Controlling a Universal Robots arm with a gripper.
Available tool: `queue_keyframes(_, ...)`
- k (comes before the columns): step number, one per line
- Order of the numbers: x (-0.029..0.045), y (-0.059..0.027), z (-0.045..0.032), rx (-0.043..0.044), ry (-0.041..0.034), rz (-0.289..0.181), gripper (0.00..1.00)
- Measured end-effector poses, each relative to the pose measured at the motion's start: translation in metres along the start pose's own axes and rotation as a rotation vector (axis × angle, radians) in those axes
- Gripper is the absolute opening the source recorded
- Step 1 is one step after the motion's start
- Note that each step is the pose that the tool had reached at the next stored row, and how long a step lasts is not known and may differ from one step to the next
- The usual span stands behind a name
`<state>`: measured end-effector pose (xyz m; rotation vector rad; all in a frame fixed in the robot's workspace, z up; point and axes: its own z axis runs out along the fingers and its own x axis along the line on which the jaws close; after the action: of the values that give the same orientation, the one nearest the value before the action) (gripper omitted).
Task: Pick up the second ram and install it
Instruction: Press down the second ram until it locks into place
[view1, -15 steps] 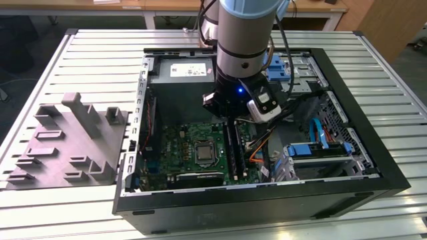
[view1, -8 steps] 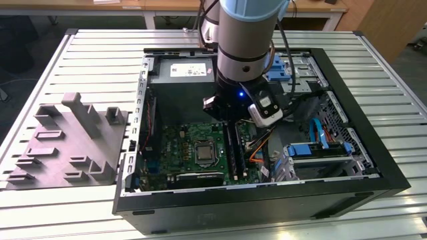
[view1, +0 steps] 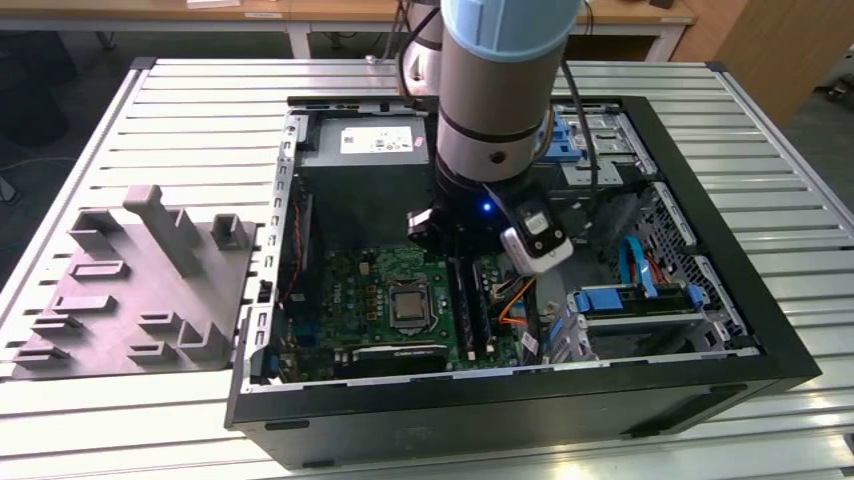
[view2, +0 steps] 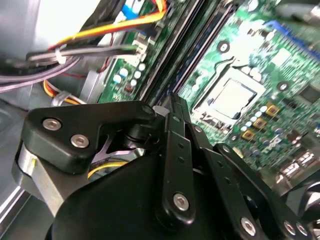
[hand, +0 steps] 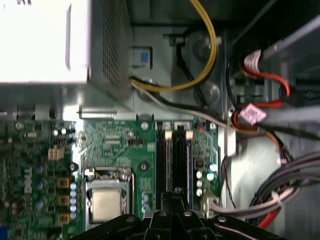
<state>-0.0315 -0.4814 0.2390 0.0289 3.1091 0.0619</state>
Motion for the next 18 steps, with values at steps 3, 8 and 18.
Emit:
queue_keyframes(3,-0.0002,-0.0087,-0.0004,0.0009,0.0,0.0,0.1)
queue_keyframes(8,-0.0005,-0.0228,-0.0009,0.0018,0.0,0.0,0.1)
queue_keyframes(18,-0.0007,-0.0365,-0.0009,0.0021,-0.0001,0.0,0.1)
